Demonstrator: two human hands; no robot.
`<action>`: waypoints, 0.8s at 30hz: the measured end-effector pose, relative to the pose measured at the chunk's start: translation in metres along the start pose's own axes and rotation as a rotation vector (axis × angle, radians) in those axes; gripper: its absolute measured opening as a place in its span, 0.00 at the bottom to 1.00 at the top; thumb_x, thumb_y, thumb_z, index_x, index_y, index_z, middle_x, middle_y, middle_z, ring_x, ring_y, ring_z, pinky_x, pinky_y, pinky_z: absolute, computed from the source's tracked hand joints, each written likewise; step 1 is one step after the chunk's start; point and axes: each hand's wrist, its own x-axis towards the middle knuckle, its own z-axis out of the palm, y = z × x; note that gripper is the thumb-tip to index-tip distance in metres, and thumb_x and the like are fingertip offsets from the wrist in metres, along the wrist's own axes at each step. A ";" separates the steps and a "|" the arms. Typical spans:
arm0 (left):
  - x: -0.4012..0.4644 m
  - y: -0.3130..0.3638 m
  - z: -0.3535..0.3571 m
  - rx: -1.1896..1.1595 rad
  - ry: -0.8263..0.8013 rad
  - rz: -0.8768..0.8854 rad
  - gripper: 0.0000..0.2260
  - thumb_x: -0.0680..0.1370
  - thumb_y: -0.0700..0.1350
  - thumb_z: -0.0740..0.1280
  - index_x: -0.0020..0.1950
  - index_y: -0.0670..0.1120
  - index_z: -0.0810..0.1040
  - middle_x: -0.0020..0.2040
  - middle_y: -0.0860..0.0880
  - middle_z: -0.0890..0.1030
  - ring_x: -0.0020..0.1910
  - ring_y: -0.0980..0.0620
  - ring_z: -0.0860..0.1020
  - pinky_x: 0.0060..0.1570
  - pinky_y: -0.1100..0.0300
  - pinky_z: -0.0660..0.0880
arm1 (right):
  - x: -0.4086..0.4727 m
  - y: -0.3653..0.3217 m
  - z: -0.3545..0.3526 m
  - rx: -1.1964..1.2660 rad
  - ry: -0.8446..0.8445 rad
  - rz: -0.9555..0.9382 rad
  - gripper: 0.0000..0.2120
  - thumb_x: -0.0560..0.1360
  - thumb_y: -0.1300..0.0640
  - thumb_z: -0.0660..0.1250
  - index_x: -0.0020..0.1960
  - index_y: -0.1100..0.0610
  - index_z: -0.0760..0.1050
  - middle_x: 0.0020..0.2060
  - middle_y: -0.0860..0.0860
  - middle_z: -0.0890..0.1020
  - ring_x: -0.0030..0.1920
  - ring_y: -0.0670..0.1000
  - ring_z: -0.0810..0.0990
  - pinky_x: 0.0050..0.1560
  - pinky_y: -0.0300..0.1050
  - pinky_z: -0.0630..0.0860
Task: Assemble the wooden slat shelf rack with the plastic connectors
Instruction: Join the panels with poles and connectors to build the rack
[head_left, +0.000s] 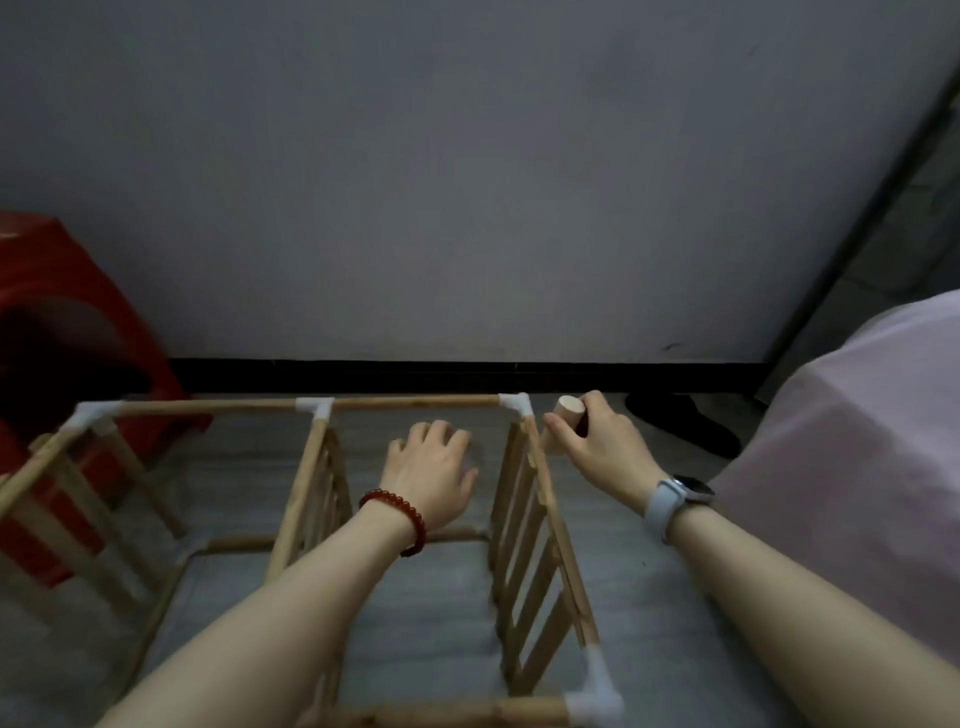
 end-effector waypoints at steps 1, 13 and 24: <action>0.017 -0.005 0.001 0.016 0.010 -0.011 0.22 0.80 0.55 0.55 0.73 0.52 0.59 0.72 0.49 0.62 0.72 0.47 0.58 0.67 0.47 0.59 | 0.015 0.001 0.000 -0.017 0.022 -0.001 0.17 0.77 0.43 0.60 0.50 0.57 0.66 0.41 0.52 0.78 0.44 0.57 0.78 0.41 0.51 0.73; 0.125 -0.043 0.060 0.186 0.047 -0.069 0.25 0.78 0.63 0.52 0.72 0.55 0.57 0.65 0.51 0.68 0.63 0.48 0.67 0.62 0.44 0.61 | 0.160 -0.009 0.005 0.062 0.349 -0.051 0.17 0.77 0.43 0.60 0.53 0.57 0.65 0.42 0.55 0.79 0.46 0.60 0.78 0.43 0.49 0.70; 0.129 -0.043 0.059 0.153 0.048 -0.062 0.24 0.77 0.63 0.53 0.70 0.55 0.57 0.62 0.51 0.67 0.60 0.48 0.66 0.60 0.46 0.60 | 0.165 0.018 0.029 0.182 0.355 -0.014 0.17 0.76 0.42 0.58 0.47 0.57 0.67 0.39 0.56 0.78 0.42 0.59 0.78 0.44 0.53 0.73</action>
